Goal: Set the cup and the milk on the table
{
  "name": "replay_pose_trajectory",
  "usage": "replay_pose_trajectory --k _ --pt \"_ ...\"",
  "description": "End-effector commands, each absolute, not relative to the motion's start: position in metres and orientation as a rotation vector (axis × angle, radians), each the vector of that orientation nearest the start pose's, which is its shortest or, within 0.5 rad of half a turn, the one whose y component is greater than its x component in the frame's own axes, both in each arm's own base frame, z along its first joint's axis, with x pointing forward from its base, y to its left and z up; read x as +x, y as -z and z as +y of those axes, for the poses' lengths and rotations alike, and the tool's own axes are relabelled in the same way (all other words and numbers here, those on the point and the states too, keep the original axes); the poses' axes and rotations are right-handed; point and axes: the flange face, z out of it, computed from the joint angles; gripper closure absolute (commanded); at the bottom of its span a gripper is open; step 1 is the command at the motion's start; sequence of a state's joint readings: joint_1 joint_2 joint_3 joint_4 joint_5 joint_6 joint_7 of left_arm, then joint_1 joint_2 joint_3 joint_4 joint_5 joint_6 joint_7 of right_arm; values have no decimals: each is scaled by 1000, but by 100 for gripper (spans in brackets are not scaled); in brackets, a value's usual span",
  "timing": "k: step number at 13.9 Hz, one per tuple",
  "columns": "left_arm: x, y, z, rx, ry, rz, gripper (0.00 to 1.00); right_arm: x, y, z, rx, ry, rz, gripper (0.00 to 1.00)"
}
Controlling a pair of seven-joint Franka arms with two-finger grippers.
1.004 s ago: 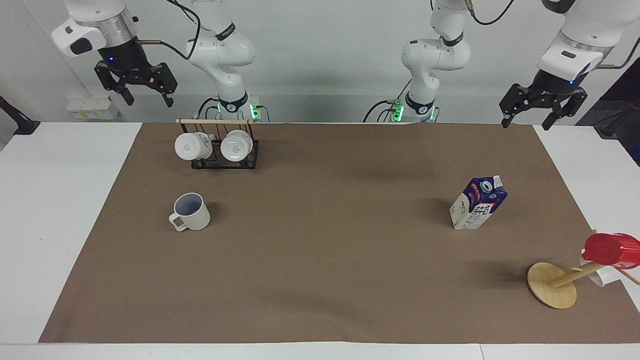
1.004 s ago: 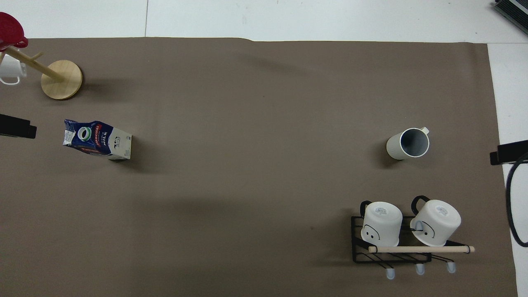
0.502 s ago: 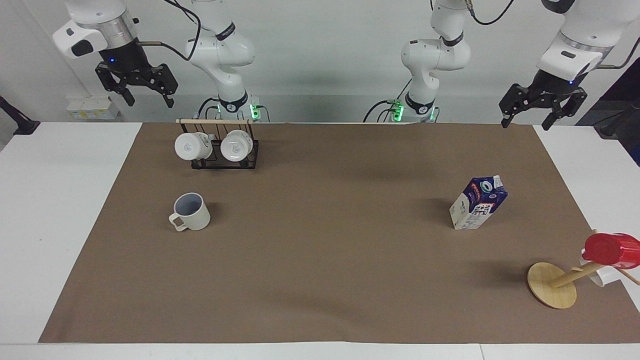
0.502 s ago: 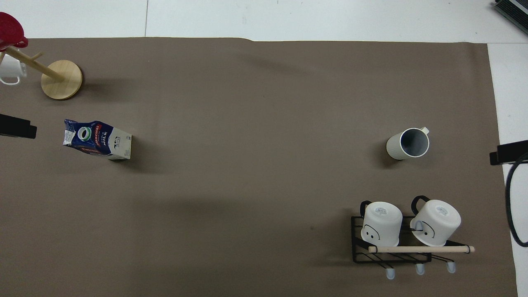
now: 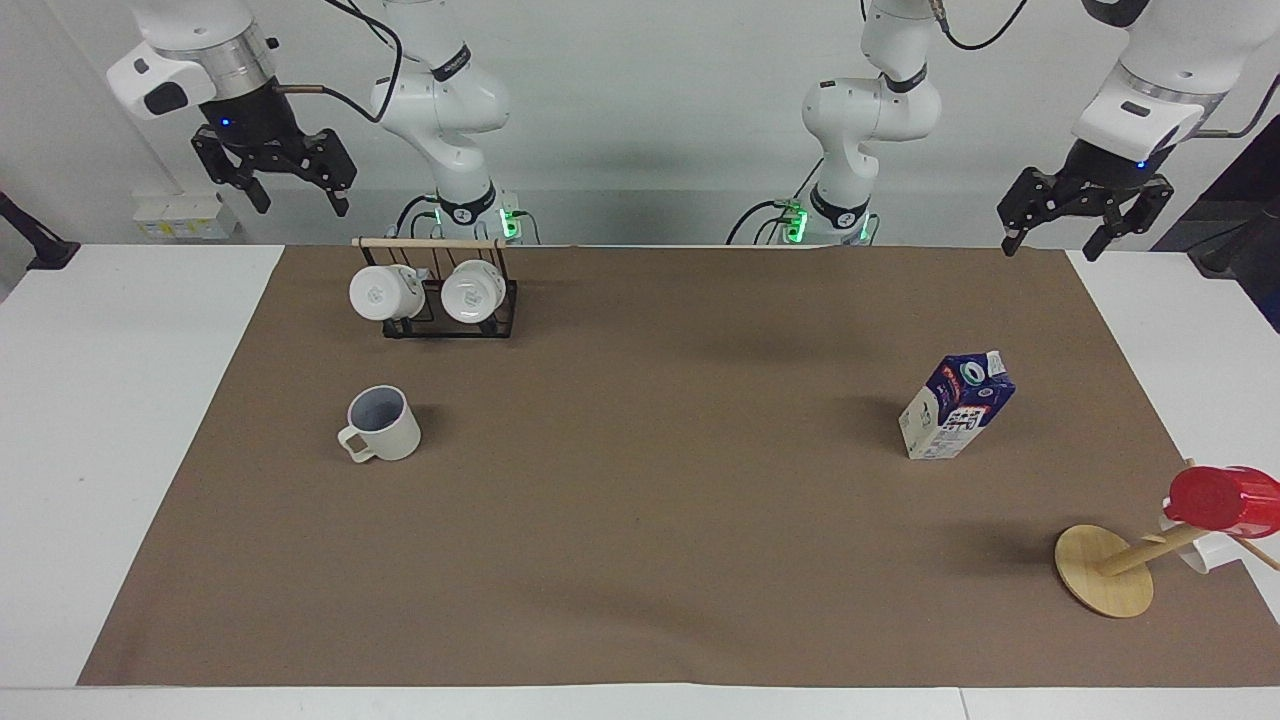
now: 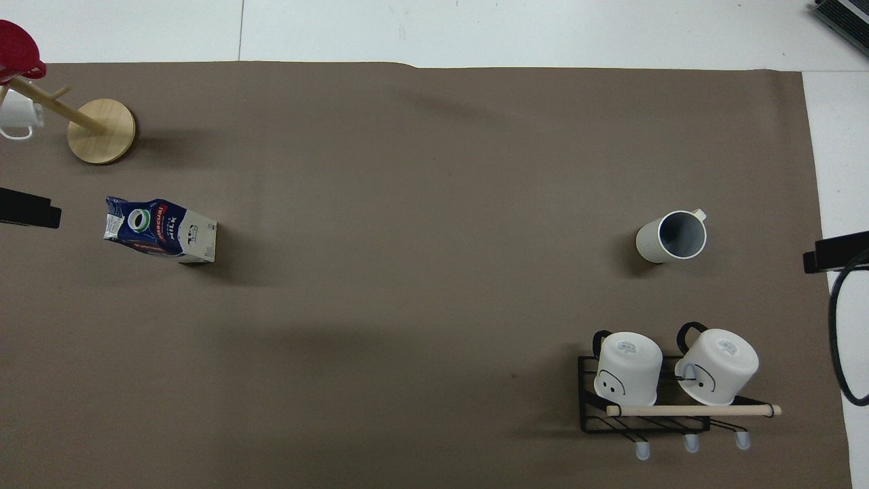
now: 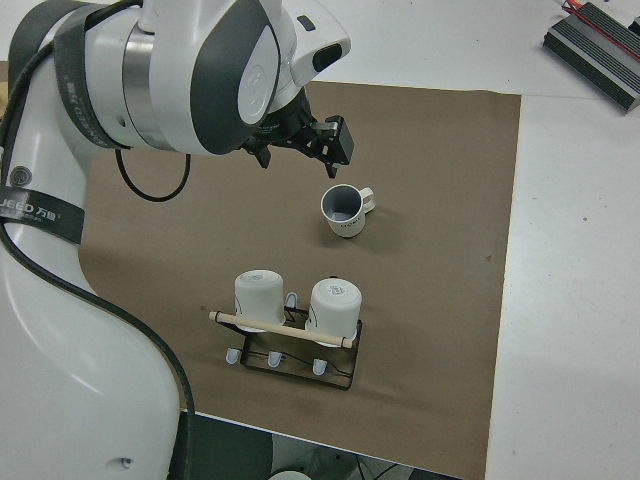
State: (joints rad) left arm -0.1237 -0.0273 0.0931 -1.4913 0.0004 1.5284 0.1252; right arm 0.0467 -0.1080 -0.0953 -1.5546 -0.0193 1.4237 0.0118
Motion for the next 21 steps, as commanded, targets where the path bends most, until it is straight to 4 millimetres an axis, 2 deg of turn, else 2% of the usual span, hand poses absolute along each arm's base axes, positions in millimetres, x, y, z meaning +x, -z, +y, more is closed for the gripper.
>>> replay_pose_trajectory --k 1,16,21 --pt "540 -676 -15 -3142 108 268 0 497 -673 -31 -3152 -18 129 0" --pt "545 -671 -18 -3139 148 276 0 493 -674 -35 -3149 -21 140 0" --pt "555 -651 -22 -3136 165 282 0 494 -668 -31 -3146 -35 130 0"
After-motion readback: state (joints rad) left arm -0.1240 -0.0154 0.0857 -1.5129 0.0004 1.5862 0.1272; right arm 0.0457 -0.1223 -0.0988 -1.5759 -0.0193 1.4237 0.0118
